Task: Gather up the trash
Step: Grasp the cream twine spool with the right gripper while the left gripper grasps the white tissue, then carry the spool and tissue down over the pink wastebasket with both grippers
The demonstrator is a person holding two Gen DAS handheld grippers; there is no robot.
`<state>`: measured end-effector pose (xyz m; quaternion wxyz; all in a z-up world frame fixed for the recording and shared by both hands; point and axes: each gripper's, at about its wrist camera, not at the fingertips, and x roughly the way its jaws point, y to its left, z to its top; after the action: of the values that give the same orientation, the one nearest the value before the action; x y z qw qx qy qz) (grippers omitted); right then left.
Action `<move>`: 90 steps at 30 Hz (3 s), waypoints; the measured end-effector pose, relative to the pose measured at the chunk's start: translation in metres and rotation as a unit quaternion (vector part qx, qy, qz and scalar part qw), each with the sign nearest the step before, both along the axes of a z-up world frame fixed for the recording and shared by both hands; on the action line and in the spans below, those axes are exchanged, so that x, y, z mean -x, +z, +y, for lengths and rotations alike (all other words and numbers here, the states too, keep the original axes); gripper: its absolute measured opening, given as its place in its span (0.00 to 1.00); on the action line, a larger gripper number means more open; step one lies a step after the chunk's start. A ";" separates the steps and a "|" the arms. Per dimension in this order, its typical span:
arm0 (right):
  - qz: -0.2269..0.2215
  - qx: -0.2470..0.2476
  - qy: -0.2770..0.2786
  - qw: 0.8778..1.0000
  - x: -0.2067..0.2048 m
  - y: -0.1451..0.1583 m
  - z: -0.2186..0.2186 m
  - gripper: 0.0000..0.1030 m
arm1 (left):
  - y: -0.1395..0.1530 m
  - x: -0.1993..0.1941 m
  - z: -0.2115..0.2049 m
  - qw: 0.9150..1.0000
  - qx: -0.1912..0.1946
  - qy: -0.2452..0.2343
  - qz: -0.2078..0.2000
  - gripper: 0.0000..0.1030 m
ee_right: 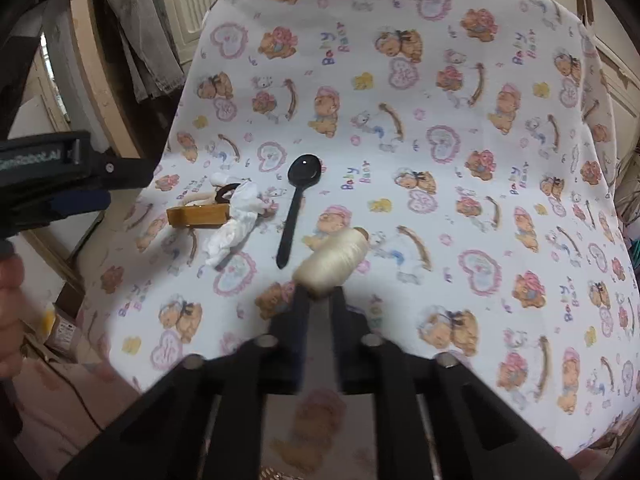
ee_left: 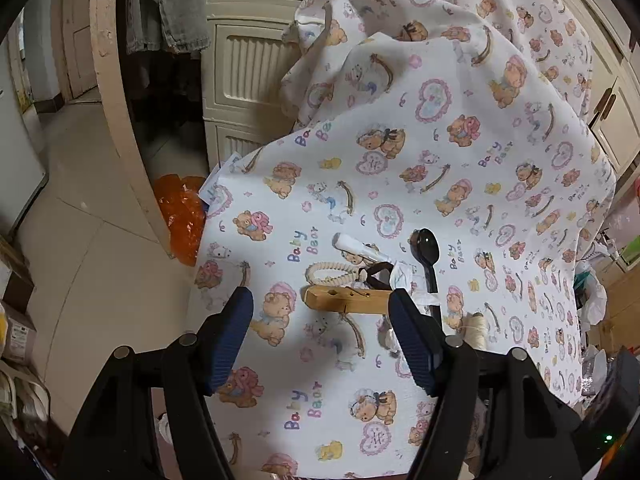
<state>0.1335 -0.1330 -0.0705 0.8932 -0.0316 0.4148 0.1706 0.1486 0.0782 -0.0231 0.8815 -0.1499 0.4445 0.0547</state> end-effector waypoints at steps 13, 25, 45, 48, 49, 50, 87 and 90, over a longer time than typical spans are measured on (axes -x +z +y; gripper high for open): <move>-0.025 -0.003 0.005 1.000 0.007 0.009 -0.003 0.45 | 0.001 0.001 -0.002 1.000 0.003 -0.005 -0.002 0.67; 0.017 -0.046 -0.019 0.999 -0.007 -0.005 -0.020 0.21 | -0.020 -0.008 -0.017 0.993 0.097 -0.055 0.031 0.62; 0.026 -0.014 -0.018 0.999 -0.003 -0.001 -0.032 0.33 | -0.047 -0.026 -0.059 0.994 0.039 -0.090 0.053 0.15; 0.031 -0.014 -0.025 0.999 -0.008 -0.007 -0.033 0.30 | -0.048 -0.024 -0.063 0.993 0.035 -0.097 0.056 0.12; 0.029 -0.018 -0.026 0.999 -0.008 -0.006 -0.035 0.24 | -0.046 -0.022 -0.064 0.993 0.033 -0.099 0.054 0.12; 0.029 -0.023 -0.025 0.999 -0.008 -0.005 -0.036 0.21 | -0.042 -0.020 -0.065 0.993 0.035 -0.102 0.049 0.12; -0.033 -0.069 0.012 0.997 0.135 0.073 -0.047 0.21 | 0.002 0.134 -0.074 0.993 0.010 -0.117 -0.012 0.12; -0.019 -0.082 0.005 0.996 0.144 0.067 -0.051 0.21 | -0.008 0.151 -0.077 0.993 0.020 -0.118 -0.002 0.12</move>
<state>-0.0103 -0.1836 -0.0030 0.8997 0.0369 0.3823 0.2075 -0.0021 0.0016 -0.0312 0.8795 -0.1146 0.4582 -0.0589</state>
